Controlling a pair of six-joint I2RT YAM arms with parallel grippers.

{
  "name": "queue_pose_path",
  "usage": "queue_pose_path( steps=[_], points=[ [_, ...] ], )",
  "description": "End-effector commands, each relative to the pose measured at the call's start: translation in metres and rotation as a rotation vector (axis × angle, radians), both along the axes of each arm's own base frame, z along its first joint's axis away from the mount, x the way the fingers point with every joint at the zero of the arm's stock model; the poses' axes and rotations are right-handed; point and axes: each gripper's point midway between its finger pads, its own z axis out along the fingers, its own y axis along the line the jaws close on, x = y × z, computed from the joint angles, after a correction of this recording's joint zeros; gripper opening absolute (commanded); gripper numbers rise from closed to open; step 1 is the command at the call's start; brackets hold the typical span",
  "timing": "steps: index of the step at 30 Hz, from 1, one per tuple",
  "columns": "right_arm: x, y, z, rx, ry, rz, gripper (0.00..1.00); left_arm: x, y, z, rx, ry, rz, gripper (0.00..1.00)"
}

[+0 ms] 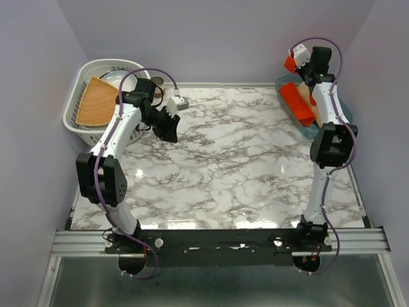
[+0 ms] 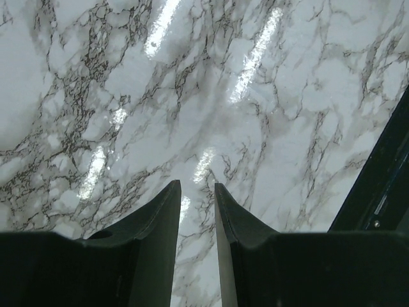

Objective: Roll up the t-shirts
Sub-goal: Place the T-shirt in the bin.

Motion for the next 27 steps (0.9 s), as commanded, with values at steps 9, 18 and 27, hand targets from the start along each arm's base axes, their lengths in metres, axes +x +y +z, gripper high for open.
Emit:
queue_pose_path(
  steps=[9,18,27],
  points=[
    [0.034,-0.069,-0.051,-0.161,0.013,-0.162,0.00,0.015,-0.003,-0.019,0.029,0.057,0.001,0.38],
    [0.013,-0.077,-0.110,-0.161,0.161,-0.228,0.00,0.026,-0.007,-0.026,0.023,0.080,0.004,0.38],
    [-0.012,-0.061,-0.142,-0.107,0.277,-0.214,0.00,0.033,-0.017,-0.031,0.015,0.085,-0.009,0.38]
  ],
)
